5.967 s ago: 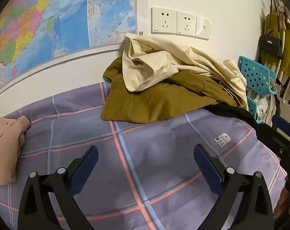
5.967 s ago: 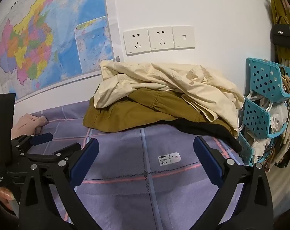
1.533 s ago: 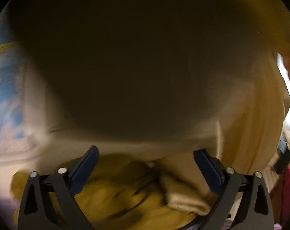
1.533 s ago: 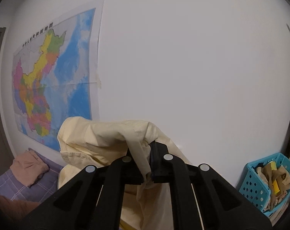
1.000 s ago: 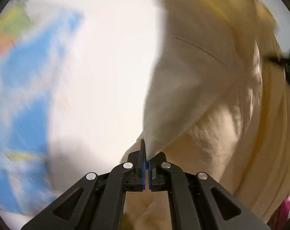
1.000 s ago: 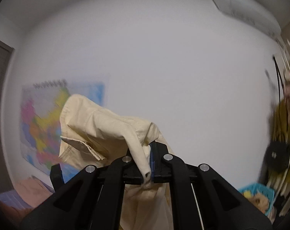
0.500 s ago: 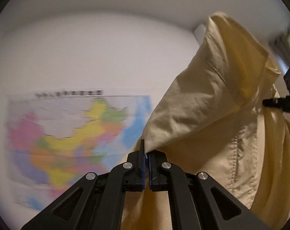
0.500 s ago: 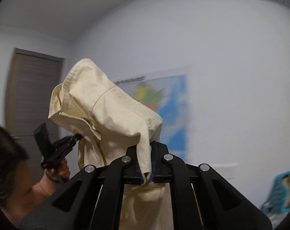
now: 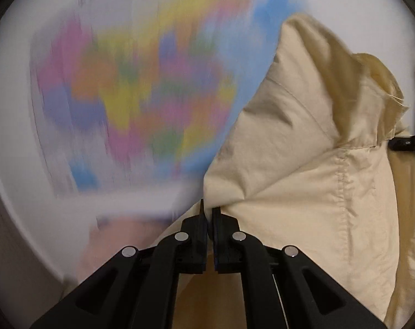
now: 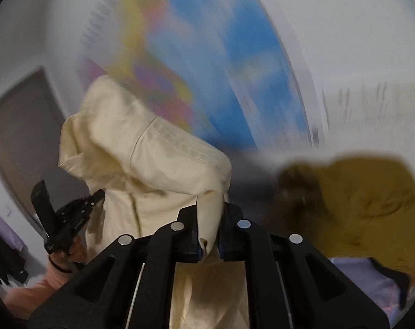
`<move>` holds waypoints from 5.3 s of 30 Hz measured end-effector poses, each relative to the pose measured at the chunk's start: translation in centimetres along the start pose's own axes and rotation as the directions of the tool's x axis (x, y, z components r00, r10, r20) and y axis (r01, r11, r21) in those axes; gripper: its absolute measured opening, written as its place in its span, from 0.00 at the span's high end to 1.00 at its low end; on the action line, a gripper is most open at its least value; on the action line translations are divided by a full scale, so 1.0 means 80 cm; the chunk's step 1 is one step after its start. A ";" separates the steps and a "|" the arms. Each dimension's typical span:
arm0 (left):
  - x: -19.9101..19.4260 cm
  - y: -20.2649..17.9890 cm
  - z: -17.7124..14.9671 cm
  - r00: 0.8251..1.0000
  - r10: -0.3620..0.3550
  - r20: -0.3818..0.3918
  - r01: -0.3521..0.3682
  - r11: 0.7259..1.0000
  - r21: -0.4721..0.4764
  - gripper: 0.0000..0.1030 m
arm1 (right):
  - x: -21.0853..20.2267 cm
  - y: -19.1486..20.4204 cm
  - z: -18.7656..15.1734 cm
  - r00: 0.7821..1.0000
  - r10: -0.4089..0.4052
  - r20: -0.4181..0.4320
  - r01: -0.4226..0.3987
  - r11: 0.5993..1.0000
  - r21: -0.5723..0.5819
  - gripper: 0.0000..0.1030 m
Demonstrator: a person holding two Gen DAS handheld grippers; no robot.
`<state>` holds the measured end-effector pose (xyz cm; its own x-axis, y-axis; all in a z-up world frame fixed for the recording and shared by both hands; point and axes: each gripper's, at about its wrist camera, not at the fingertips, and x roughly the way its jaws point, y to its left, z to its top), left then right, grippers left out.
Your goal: Fold large clothes
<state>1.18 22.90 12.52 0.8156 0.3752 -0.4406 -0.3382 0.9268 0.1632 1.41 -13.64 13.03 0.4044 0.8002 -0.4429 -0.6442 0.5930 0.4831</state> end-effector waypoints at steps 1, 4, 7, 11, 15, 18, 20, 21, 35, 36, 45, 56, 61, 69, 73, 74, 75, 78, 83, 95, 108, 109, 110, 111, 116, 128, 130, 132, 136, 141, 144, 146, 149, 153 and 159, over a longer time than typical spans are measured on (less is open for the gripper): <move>0.034 -0.003 -0.026 0.997 0.041 -0.060 -0.041 0.999 0.007 0.98 | 0.037 -0.024 -0.011 0.999 -0.008 -0.043 0.010 0.999 0.050 0.92; 0.085 0.000 -0.087 0.983 0.069 -0.169 -0.069 0.998 0.005 0.99 | 0.135 -0.075 -0.038 0.981 -0.082 -0.176 0.096 0.993 0.073 0.92; 0.120 0.004 -0.101 0.967 0.012 -0.255 -0.019 0.999 -0.028 1.00 | 0.194 -0.103 -0.045 0.959 -0.116 -0.260 0.140 0.987 0.075 0.92; 0.144 0.008 -0.104 0.959 -0.024 -0.284 0.015 0.999 -0.032 0.99 | 0.200 -0.112 -0.030 0.971 -0.086 -0.223 0.106 0.991 0.081 0.93; 0.147 0.017 -0.100 0.962 -0.061 -0.265 0.050 0.998 -0.048 0.99 | 0.183 -0.103 0.007 0.991 -0.014 -0.130 0.024 0.997 0.080 0.94; 0.144 0.022 -0.097 0.968 -0.047 -0.247 0.038 0.998 -0.042 0.95 | 0.201 -0.113 0.009 0.976 -0.111 -0.185 0.116 0.993 0.016 0.92; 0.148 0.025 -0.103 0.961 -0.065 -0.270 0.051 0.997 -0.060 0.86 | 0.213 -0.131 -0.002 0.950 -0.188 -0.251 0.198 0.980 0.017 0.87; 0.146 0.025 -0.106 0.958 -0.078 -0.276 0.062 0.996 -0.067 0.82 | 0.210 -0.134 -0.007 0.952 -0.171 -0.255 0.183 0.983 0.026 0.84; 0.061 0.033 -0.131 0.971 -0.118 -0.209 0.124 0.992 0.017 0.38 | 0.006 0.019 -0.191 0.895 -0.344 -0.283 0.248 0.913 -0.325 0.17; 0.059 0.035 -0.134 0.971 -0.112 -0.211 0.117 0.993 0.011 0.36 | 0.006 0.023 -0.213 0.891 -0.323 -0.319 0.222 0.923 -0.314 0.18; 0.048 0.048 -0.141 0.973 -0.085 -0.217 0.083 0.996 -0.016 0.35 | -0.059 -0.025 -0.187 0.878 -0.412 -0.244 0.365 0.906 -0.216 0.95; 0.066 0.074 -0.165 0.956 0.006 -0.292 -0.006 1.000 0.000 0.33 | -0.065 -0.185 -0.173 0.706 -0.645 -0.293 0.657 0.750 -0.070 0.43; 0.043 0.106 -0.173 0.949 -0.029 -0.313 0.031 1.000 0.000 0.29 | -0.051 -0.127 -0.151 0.816 -0.563 -0.130 0.542 0.824 -0.167 0.27; -0.010 0.152 -0.230 0.895 -0.220 -0.388 0.204 0.976 -0.081 0.24 | 0.029 -0.172 -0.152 0.815 -0.509 -0.277 0.481 0.861 -0.166 0.31; -0.024 0.167 -0.280 0.824 -0.283 -0.491 0.263 0.959 -0.111 0.23 | 0.034 -0.175 -0.161 0.835 -0.471 -0.285 0.457 0.881 -0.120 0.30; -0.026 0.169 -0.285 0.819 -0.294 -0.493 0.274 0.955 -0.115 0.25 | 0.035 -0.174 -0.163 0.835 -0.468 -0.290 0.452 0.883 -0.124 0.30; -0.028 0.169 -0.289 0.819 -0.298 -0.491 0.278 0.954 -0.115 0.40 | 0.035 -0.174 -0.164 0.834 -0.469 -0.291 0.450 0.883 -0.131 0.30; -0.028 0.174 -0.278 0.830 -0.287 -0.478 0.258 0.958 -0.126 0.98 | 0.035 -0.172 -0.160 0.834 -0.470 -0.288 0.451 0.882 -0.133 0.31; -0.037 0.218 -0.190 0.931 -0.083 -0.357 0.058 0.995 -0.080 0.97 | 0.020 -0.172 -0.149 0.842 -0.470 -0.263 0.457 0.882 -0.114 0.43; -0.042 0.182 -0.172 0.956 0.140 -0.259 -0.154 0.987 -0.035 0.51 | -0.098 -0.179 -0.196 0.846 -0.499 -0.191 0.510 0.860 0.011 0.11; -0.079 -0.005 -0.136 0.947 -0.290 -0.139 0.302 0.950 0.077 0.29 | -0.220 -0.226 -0.311 0.850 -0.468 -0.243 0.523 0.808 0.272 0.40; -0.072 -0.020 -0.139 0.936 -0.316 -0.157 0.332 0.939 0.086 0.29 | -0.216 -0.224 -0.312 0.869 -0.426 -0.253 0.486 0.831 0.270 0.59; -0.068 -0.034 -0.139 0.930 -0.326 -0.170 0.345 0.934 0.094 0.29 | -0.212 -0.221 -0.311 0.876 -0.404 -0.263 0.467 0.846 0.257 0.71; -0.061 -0.050 -0.141 0.922 -0.338 -0.186 0.361 0.926 0.107 0.29 | -0.210 -0.218 -0.309 0.879 -0.397 -0.265 0.460 0.854 0.245 0.78; -0.048 -0.100 -0.145 0.884 -0.399 -0.243 0.439 0.888 0.140 0.29 | -0.241 -0.184 -0.247 0.914 -0.368 -0.168 0.397 0.896 0.198 0.95; -0.047 -0.130 -0.139 0.823 -0.523 -0.222 0.557 0.819 0.136 0.28 | -0.174 0.084 -0.042 0.982 -0.070 -0.174 0.030 0.973 -0.227 0.95; -0.047 -0.121 -0.138 0.818 -0.535 -0.210 0.564 0.818 0.113 0.28 | -0.126 0.123 -0.033 0.973 -0.031 -0.228 -0.034 0.961 -0.273 0.95; -0.048 -0.107 -0.137 0.816 -0.543 -0.197 0.566 0.819 0.089 0.28 | -0.064 0.157 -0.028 0.953 0.000 -0.302 -0.096 0.948 -0.305 0.94; -0.049 -0.064 -0.147 0.828 -0.536 -0.164 0.546 0.838 0.022 0.28 | 0.056 0.189 -0.037 0.898 0.036 -0.438 -0.188 0.932 -0.310 0.94; -0.045 -0.011 -0.170 0.853 -0.491 -0.176 0.491 0.870 -0.044 0.27 | 0.182 0.154 -0.066 0.833 0.028 -0.552 -0.151 0.972 -0.178 0.47; -0.043 0.012 -0.184 0.852 -0.486 -0.196 0.480 0.874 -0.080 0.27 | 0.190 0.125 -0.068 0.847 0.029 -0.531 -0.116 0.984 -0.132 0.47; -0.043 0.018 -0.191 0.840 -0.501 -0.209 0.493 0.865 -0.095 0.27 | 0.169 0.100 -0.059 0.877 0.050 -0.477 -0.112 0.988 -0.104 0.45; -0.041 0.020 -0.201 0.792 -0.567 -0.229 0.552 0.824 -0.130 0.21 | 0.121 0.048 -0.047 0.931 -0.041 -0.362 0.002 0.994 -0.109 0.36; -0.032 0.018 -0.215 0.727 -0.618 -0.300 0.599 0.784 -0.164 0.17 | 0.062 -0.046 -0.051 0.941 -0.232 -0.248 0.224 0.973 -0.059 0.30; -0.030 0.007 -0.235 0.643 -0.659 -0.390 0.649 0.739 -0.180 0.18 | 0.061 -0.156 -0.101 0.902 -0.260 -0.346 0.304 0.950 0.078 0.27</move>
<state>-9.80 22.26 -2.97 0.5640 -0.3760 -0.7352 0.1950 0.9258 -0.3238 6.13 -17.88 -1.26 0.3078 0.5361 -0.7861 -0.4384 0.8131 0.3829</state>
